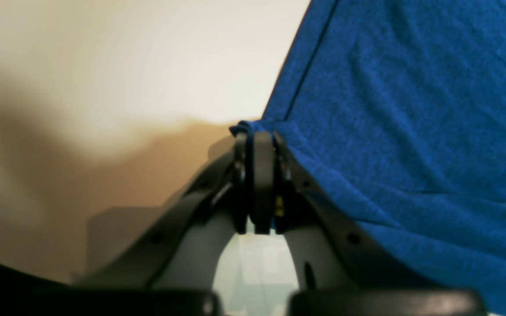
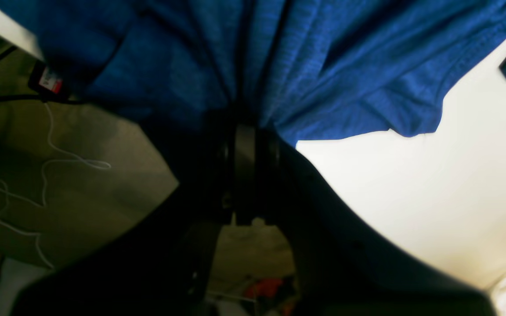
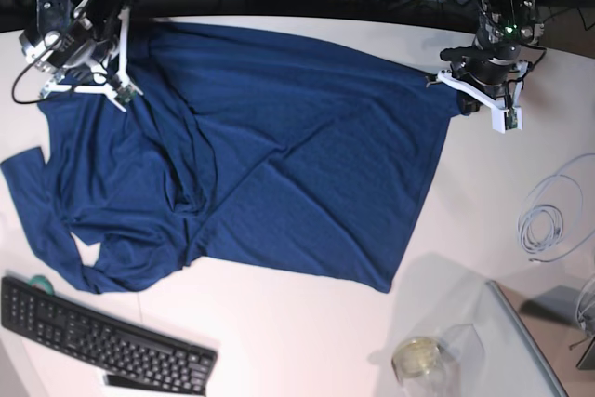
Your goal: Layout the t-shirt on the table in an organized manner, then fold the t-shirt properly
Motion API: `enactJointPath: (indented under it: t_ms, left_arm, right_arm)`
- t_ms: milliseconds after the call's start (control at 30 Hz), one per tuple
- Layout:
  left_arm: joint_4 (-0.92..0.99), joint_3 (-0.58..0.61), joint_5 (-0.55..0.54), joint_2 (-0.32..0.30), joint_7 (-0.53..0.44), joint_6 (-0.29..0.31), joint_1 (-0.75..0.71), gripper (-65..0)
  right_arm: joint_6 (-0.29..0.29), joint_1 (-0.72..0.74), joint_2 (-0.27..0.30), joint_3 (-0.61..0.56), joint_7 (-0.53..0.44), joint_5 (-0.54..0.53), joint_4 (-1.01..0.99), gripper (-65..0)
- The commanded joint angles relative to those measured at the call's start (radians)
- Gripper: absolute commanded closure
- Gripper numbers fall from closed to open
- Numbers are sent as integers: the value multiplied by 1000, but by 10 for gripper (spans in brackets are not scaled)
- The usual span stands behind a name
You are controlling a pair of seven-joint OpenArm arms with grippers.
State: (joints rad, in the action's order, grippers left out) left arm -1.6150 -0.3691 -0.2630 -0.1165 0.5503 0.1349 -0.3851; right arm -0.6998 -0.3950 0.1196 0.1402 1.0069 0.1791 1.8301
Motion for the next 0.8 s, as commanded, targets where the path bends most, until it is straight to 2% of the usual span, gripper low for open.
enactJointPath:
  t_ms: [0,67,167,267,433,533,600,667,767]
  left_arm:
    - [-20,0,-5,-9,-20,4,2,0]
    - [-20,0,-5,-9,-20,4,1,0]
    - [-14,-6,-3,-9,-20,4,1,0]
    - [-18,-1,-3,-18,-20,4,-13,0]
    - [-17,3,-3,-28,-20,4,-16,0]
    - [-18,0,-3,-28,-20,4,-18,0]
    - [-18,-3,-3,-28,-20,4,-27,0]
    - [-21,-3,-3,-28,-20,4,-30,0]
    - [-20,-6,-3,-28,-20,4,-35,0]
  right_arm:
    - [2,9,4,35,8,12,-17,-27]
    - [2,29,4,77,8,12,-73,-72]
    - [2,32,4,121,8,10,-105,-219]
    - [2,35,4,146,14,10,-105,-320]
    - [2,152,2,281,-21,10,-151,-320]
    - [2,264,18,329,-79,17,-300,-320]
    - [2,341,50,342,-89,17,-433,-320]
    - [2,390,56,381,-90,17,-521,-320]
    - [2,373,53,448,-81,18,-465,-318]
